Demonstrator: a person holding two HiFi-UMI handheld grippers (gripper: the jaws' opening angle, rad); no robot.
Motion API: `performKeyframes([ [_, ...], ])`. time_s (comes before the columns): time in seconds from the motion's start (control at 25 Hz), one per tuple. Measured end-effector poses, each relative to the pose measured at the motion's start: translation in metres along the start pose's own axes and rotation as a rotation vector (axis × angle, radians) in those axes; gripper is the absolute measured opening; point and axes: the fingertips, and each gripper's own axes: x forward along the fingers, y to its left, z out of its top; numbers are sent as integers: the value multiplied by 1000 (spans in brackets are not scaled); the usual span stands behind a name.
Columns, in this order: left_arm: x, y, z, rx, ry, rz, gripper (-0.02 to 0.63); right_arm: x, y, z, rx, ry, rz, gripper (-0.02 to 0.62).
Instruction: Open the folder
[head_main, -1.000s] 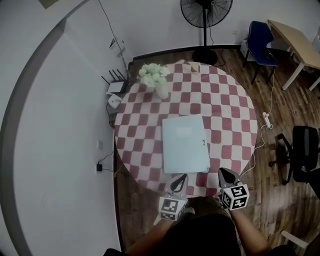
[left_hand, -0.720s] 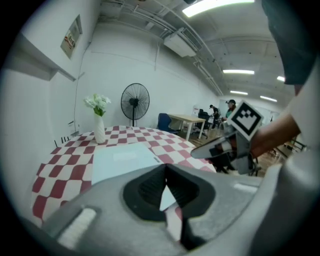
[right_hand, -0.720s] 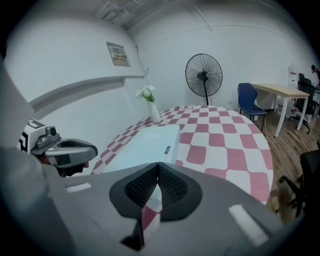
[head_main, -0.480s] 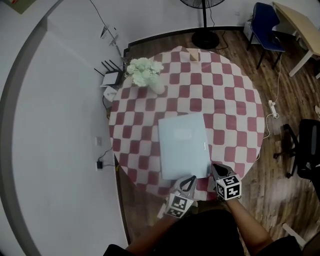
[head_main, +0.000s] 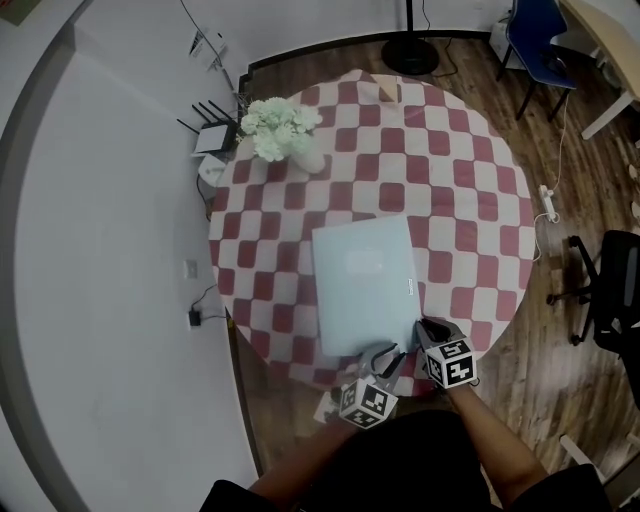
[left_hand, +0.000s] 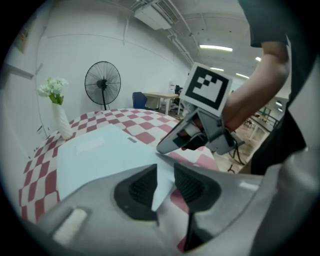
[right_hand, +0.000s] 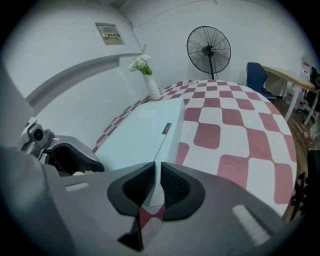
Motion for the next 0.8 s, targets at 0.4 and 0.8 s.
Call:
performKeyframes([
  [0.4,34,-8,-15,146,142,10,205,4,-9,-6,30,9,29,80],
  [0.8,49,-21,-19,307,232,26,299,3,-12,-9,74,-19,28,78],
])
